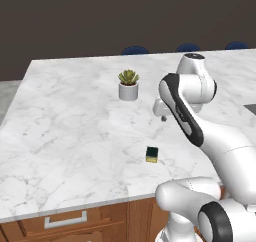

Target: Pick up the sponge from the counter and clean the cutting board by briefly scrubbing or pressing down on the cutting board. Once finished, release the sponge.

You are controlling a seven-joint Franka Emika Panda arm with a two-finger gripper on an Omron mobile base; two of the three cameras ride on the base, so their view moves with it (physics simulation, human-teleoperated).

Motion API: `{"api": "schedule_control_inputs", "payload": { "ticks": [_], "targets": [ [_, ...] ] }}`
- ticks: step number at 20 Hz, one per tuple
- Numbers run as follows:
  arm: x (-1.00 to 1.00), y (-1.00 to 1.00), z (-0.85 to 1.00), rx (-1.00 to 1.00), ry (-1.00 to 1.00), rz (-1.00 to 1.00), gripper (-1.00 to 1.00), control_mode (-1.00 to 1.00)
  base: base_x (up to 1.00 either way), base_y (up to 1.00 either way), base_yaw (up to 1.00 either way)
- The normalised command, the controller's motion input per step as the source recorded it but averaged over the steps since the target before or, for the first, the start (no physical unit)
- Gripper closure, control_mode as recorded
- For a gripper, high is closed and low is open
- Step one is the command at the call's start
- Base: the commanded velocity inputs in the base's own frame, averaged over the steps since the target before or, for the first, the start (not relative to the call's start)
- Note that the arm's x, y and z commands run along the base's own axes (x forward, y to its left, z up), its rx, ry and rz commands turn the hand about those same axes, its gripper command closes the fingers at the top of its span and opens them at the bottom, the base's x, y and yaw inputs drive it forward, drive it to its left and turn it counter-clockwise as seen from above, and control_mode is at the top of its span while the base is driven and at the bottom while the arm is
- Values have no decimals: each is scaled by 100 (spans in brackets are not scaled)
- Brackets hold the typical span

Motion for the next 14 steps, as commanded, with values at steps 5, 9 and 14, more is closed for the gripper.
{"api": "schedule_control_inputs", "payload": {
  "ticks": [5,9,14],
  "targets": [
    [17,30,-39,0,8,-6,-100,-100,0,0,0],
    [25,35,-49,-2,1,-10,-100,-100,0,0,0],
    [14,6,-42,-10,0,-13,-100,-100,0,0,0]
  ]
}}
